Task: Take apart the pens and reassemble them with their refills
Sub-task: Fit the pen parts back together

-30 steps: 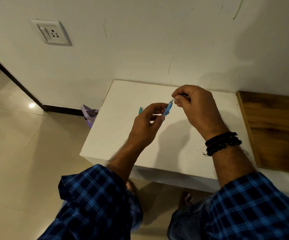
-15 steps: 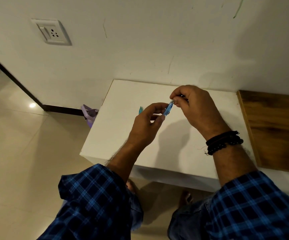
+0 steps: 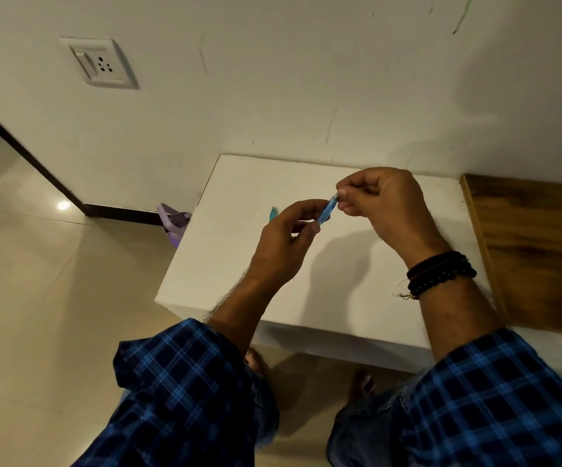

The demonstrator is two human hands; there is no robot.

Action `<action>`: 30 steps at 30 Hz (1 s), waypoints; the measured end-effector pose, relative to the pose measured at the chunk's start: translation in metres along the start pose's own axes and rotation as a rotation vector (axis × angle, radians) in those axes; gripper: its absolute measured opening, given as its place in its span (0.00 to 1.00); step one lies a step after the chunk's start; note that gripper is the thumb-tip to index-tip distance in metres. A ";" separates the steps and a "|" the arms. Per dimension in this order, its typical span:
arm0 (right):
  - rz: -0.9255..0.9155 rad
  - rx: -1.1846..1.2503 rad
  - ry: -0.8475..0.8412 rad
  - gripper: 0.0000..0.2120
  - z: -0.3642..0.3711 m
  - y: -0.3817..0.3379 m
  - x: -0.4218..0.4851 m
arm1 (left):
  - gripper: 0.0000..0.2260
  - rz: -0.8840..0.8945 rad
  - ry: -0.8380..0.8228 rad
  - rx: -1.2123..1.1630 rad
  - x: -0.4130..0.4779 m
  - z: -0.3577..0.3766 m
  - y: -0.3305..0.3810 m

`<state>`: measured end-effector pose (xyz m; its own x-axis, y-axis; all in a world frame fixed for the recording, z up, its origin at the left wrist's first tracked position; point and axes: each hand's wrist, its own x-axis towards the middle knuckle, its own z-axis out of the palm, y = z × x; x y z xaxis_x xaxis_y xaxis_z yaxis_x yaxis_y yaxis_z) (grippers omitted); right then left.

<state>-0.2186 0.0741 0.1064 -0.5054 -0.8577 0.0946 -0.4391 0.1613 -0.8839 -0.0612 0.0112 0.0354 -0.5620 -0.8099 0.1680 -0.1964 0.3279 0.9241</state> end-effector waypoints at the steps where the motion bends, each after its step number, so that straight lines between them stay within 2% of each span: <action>1: 0.006 -0.001 -0.003 0.05 0.000 0.000 0.000 | 0.14 -0.001 0.000 0.002 0.000 0.000 0.000; 7: -0.051 -0.101 -0.065 0.04 -0.002 -0.003 -0.001 | 0.14 -0.005 -0.025 -0.025 -0.003 -0.003 0.003; 14: -0.037 -0.163 -0.042 0.05 -0.001 -0.002 0.000 | 0.14 -0.014 -0.004 -0.020 -0.004 -0.001 0.004; 27: -0.081 -0.442 0.098 0.13 0.010 0.004 -0.001 | 0.14 -0.041 0.043 -0.037 -0.006 0.003 0.010; 30: -0.084 -0.387 0.120 0.14 0.011 0.003 -0.002 | 0.14 -0.056 0.046 -0.081 -0.005 0.003 0.011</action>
<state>-0.2104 0.0707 0.0984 -0.5292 -0.8161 0.2324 -0.7178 0.2845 -0.6355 -0.0627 0.0207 0.0434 -0.5138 -0.8481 0.1293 -0.1599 0.2428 0.9568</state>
